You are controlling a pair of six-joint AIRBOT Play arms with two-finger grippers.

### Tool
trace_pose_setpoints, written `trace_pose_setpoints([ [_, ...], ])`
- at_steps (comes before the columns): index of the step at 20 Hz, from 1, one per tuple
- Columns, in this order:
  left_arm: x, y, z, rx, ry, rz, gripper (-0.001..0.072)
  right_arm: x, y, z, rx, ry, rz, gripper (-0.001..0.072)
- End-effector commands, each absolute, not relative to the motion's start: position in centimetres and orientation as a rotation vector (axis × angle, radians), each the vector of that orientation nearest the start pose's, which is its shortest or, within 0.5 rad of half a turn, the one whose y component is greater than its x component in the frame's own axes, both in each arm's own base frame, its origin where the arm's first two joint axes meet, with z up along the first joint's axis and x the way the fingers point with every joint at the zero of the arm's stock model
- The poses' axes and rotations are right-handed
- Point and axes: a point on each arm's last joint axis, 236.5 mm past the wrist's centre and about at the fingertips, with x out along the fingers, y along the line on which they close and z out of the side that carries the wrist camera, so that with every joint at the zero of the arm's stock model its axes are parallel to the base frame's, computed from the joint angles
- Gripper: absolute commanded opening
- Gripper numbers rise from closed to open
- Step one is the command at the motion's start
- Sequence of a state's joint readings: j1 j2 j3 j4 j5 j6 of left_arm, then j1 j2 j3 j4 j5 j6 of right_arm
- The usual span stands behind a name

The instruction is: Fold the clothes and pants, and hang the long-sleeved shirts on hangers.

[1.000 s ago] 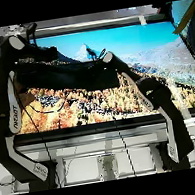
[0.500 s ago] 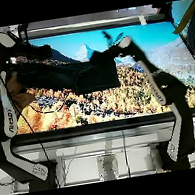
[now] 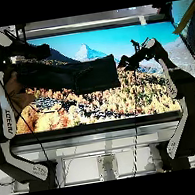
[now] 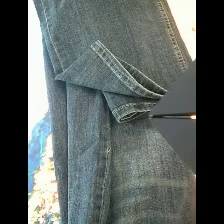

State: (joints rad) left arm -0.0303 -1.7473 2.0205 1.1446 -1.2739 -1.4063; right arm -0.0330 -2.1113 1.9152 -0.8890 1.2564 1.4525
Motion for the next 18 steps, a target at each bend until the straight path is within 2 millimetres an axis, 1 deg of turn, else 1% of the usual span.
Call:
trace_pose_setpoints([
  [1,53.9,-11.0,12.5,-0.151,0.976,-0.422,0.0047,54.7,15.1,-10.0,0.651,1.336,0.497,0.0534],
  [3,53.6,-11.0,12.4,-0.15,0.986,-0.424,0.0047,54.6,17.7,-9.6,0.692,1.318,0.58,0.0533],
  [4,53.6,-11.0,12.3,-0.15,0.988,-0.425,0.0047,54.6,18.7,-9.4,0.694,1.307,0.607,0.0531],
  [5,53.6,-11.0,12.3,-0.15,0.989,-0.425,0.0047,54.6,19.5,-9.1,0.693,1.296,0.624,0.0503],
  [6,53.5,-11.0,12.3,-0.15,0.991,-0.426,0.0047,54.7,20.3,-8.6,0.698,1.283,0.651,0.0448],
  [7,53.4,-11.0,12.2,-0.149,0.999,-0.428,0.0047,54.9,21.0,-7.8,0.708,1.269,0.668,0.0389],
  [8,53.1,-10.9,12.1,-0.144,1.01,-0.427,0.0047,54.9,21.6,-7.0,0.708,1.259,0.69,0.0226],
  [9,52.9,-10.4,11.9,-0.126,1.024,-0.412,0.0046,55.1,21.7,-5.8,0.696,1.247,0.715,0.0028],
  [10,52.6,-9.7,11.8,-0.099,1.037,-0.39,0.0046,55.3,21.5,-4.4,0.675,1.233,0.742,0.003],
  [12,51.6,-7.8,12.0,-0.031,1.063,-0.334,0.0046,55.5,20.3,-1.3,0.648,1.198,0.772,0.003],
  [13,51.0,-7.1,12.5,-0.004,1.074,-0.312,0.0046,55.3,19.2,0.5,0.638,1.184,0.777,0.003],
  [14,50.1,-6.8,13.2,0.016,1.084,-0.303,0.0046,54.6,17.8,2.0,0.615,1.19,0.774,0.003],
  [16,47.8,-7.2,15.1,0.018,1.1,-0.317,0.0046,52.2,14.4,4.2,0.56,1.261,0.735,0.003],
  [18,44.6,-8.9,16.9,0.03,1.14,-0.359,0.0046,48.9,11.1,6.0,0.492,1.349,0.707,0.003],
])
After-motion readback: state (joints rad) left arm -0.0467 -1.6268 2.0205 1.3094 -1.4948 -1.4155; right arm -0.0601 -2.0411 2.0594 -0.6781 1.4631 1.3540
